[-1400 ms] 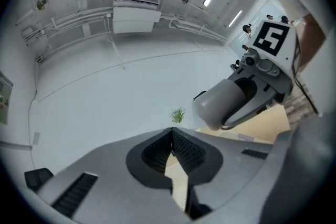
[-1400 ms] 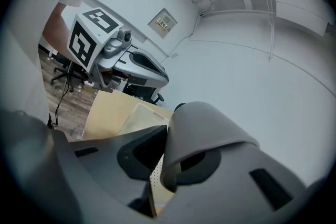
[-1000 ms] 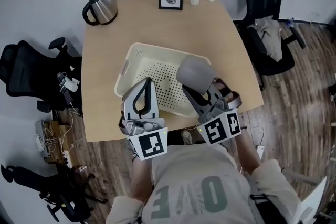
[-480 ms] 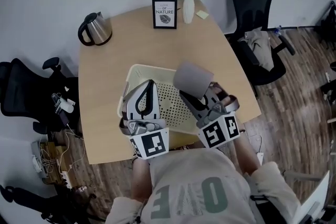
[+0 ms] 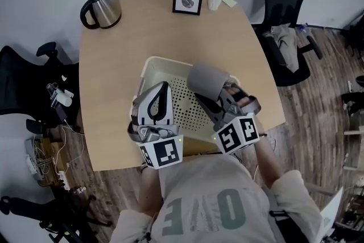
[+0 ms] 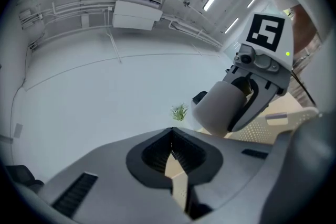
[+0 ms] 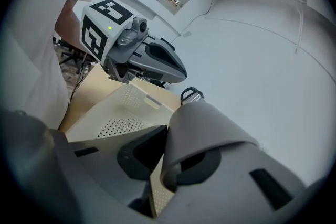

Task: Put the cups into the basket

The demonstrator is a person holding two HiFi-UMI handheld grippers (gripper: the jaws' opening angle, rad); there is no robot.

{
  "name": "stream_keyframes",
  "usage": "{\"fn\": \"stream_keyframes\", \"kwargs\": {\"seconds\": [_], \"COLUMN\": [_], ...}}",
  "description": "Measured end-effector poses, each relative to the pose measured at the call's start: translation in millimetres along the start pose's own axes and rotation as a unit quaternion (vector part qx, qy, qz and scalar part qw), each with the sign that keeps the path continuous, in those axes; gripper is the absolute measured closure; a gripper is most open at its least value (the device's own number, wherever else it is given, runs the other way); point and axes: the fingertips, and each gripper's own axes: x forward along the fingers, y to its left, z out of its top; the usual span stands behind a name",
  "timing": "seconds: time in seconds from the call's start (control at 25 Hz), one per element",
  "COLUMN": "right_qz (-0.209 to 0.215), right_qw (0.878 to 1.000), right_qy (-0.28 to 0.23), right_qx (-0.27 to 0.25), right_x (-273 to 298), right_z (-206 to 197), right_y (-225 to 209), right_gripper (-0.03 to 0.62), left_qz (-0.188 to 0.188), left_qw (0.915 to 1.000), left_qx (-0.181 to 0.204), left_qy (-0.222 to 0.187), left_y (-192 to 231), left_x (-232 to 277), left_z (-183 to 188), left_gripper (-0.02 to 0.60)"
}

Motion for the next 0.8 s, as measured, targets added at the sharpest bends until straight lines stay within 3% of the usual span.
{"fn": "stream_keyframes", "kwargs": {"seconds": [0.16,0.36,0.6,0.8], "right_qz": [0.037,0.103,0.18,0.255], "right_qw": [0.999,0.991,0.973,0.944], "right_qy": [0.022,0.067,0.114,0.167], "right_qx": [-0.01,-0.049,-0.086,-0.125], "right_x": [26,57,83,94], "right_z": [-9,-21,-36,-53], "right_y": [11,37,71,104], "right_gripper": [0.553,0.553,0.553,0.553], "left_qz": [-0.004,-0.003,-0.007,-0.004], "left_qw": [0.9992,0.9981,0.9976,0.9944], "left_qx": [-0.038,-0.058,-0.067,-0.104], "left_qy": [0.006,0.021,0.017,0.015], "left_y": [6,13,13,21], "left_x": [2,8,11,11], "left_z": [-21,-47,-62,-68], "left_gripper": [0.572,0.572,0.572,0.572]}}
